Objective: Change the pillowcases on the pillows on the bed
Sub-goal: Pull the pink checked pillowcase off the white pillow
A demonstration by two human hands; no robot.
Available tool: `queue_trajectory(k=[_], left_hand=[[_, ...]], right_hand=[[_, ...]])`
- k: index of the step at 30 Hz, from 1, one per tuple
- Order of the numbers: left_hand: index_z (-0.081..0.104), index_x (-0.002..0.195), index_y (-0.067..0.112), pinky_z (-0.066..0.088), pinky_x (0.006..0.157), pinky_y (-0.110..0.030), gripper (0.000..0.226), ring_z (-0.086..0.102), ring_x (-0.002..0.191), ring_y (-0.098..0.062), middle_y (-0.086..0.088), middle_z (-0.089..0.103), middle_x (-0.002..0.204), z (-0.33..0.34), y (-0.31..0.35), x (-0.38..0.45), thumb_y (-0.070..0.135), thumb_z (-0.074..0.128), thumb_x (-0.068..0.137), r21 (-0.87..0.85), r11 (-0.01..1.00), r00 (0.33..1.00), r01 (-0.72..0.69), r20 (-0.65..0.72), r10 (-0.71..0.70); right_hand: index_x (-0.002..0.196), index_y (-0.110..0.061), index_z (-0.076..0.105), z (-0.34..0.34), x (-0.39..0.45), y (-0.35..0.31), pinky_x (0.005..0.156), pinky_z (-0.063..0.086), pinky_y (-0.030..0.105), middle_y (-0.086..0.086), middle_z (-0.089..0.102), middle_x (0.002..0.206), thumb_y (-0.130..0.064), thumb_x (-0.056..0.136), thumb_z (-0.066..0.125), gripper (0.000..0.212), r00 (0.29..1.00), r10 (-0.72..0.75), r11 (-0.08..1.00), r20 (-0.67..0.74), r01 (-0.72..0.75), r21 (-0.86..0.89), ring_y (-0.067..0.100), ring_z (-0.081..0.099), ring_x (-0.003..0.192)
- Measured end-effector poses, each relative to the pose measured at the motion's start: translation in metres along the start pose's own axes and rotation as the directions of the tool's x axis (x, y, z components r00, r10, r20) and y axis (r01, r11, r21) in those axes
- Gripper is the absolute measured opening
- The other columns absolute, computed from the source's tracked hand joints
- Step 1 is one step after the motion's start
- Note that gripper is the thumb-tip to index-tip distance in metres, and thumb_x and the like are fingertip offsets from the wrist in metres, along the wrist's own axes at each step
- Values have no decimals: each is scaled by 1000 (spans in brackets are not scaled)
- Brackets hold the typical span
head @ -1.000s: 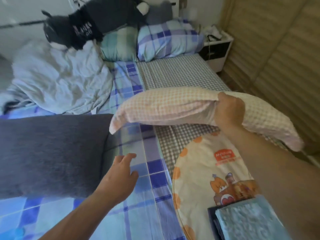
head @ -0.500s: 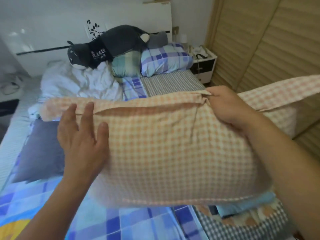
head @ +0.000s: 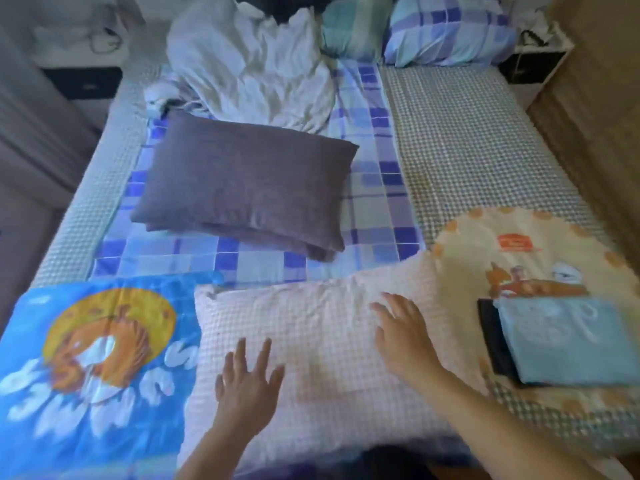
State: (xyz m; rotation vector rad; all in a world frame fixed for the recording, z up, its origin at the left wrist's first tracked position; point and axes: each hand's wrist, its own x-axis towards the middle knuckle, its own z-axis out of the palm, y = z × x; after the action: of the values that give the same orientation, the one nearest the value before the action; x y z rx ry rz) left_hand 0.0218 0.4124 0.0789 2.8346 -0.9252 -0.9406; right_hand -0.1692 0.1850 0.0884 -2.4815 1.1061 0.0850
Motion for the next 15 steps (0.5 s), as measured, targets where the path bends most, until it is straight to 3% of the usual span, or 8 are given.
queue_trajectory(k=[3,5,8,10,12,15], left_hand=[[3,155,52,16,120,-59,55,-5,155,-36,1,-16,168,32,-42,1,59,15,102,12,1000,975,14,223,-17],[8,155,47,14,118,-65,63,-12,153,-39,2,-18,168,49,-75,14,50,-4,93,84,990,958,-112,275,85],[17,155,45,11,120,-65,57,-12,154,-39,4,-14,168,59,-104,42,45,9,98,83,978,945,-189,285,158],[10,154,48,21,118,-63,62,-2,154,-39,2,-8,169,50,-99,38,62,14,94,70,982,963,-174,222,155],[1,155,44,24,120,-57,73,3,153,-40,-6,-7,166,48,-85,23,66,36,95,82,974,971,-211,135,199],[-16,155,44,4,124,-51,88,-18,153,-35,-5,-27,163,46,-54,8,70,42,94,147,915,927,-375,45,372]], right_hand=[[159,-32,11,33,-76,44,124,10,42,0,-1,167,-34,104,35,59,941,300,948,157,-276,-159,26,4,153],[158,-35,-4,37,-113,61,122,20,43,2,-6,168,-35,105,31,64,845,497,867,199,-472,-160,28,8,153],[159,-33,-5,37,-140,46,119,28,45,4,-3,168,-30,105,37,68,759,616,784,211,-615,-81,32,16,151],[160,-30,2,39,-143,24,117,28,44,2,-3,167,-28,104,40,67,776,604,795,179,-601,-78,30,14,151],[159,-30,7,40,-132,4,117,29,41,1,-4,167,-28,103,44,67,848,512,859,136,-508,-65,28,10,151],[159,-34,2,50,-104,-9,124,6,46,0,-16,166,-38,101,49,75,953,271,957,134,-252,-147,29,-12,152]])
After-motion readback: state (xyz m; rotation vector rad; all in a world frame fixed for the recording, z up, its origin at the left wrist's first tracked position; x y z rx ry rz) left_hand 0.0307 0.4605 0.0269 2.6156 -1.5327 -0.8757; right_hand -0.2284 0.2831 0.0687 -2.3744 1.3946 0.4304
